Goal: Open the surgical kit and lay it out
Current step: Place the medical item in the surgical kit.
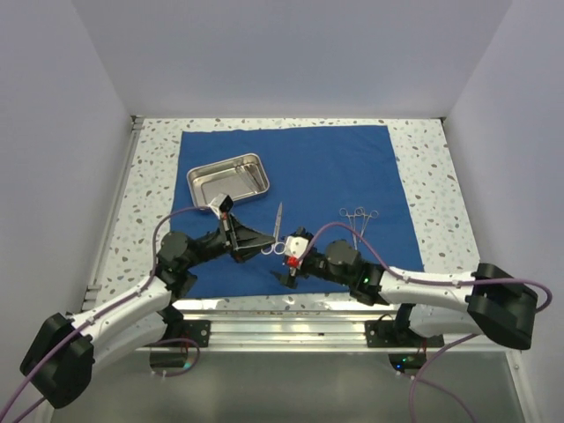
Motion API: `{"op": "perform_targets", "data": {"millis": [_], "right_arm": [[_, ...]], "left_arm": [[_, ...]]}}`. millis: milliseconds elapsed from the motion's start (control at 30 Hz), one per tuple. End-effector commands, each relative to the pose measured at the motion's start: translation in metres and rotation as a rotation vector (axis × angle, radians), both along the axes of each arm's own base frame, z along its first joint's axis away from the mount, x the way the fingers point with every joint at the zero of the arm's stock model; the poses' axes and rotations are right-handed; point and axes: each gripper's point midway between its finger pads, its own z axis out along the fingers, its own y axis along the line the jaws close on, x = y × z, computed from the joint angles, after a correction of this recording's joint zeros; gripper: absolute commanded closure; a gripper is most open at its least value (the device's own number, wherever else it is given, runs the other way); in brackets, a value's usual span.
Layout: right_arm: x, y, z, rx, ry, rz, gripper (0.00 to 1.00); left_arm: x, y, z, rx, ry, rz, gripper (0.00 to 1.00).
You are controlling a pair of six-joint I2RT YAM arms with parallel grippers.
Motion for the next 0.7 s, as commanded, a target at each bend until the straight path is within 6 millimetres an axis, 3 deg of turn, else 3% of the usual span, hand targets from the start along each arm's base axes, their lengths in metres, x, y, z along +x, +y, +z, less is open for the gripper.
{"op": "perform_targets", "data": {"millis": [0, 200, 400, 667], "right_arm": [[0.019, 0.008, 0.086, 0.239, -0.28, -0.128, 0.04], [0.014, -0.016, 0.112, 0.302, -0.452, -0.229, 0.03], [0.01, -0.028, 0.123, 0.317, -0.534, -0.262, 0.03], [-0.004, -0.006, 0.135, 0.372, -0.572, -0.147, 0.03]], "left_arm": [[0.002, 0.001, -0.004, 0.002, 0.04, 0.013, 1.0], [0.011, 0.018, -0.028, 0.042, 0.088, 0.08, 1.0], [0.01, 0.021, -0.038, 0.038, 0.118, 0.077, 1.0], [0.003, 0.019, -0.033, 0.031, 0.112, 0.033, 1.0]]}}
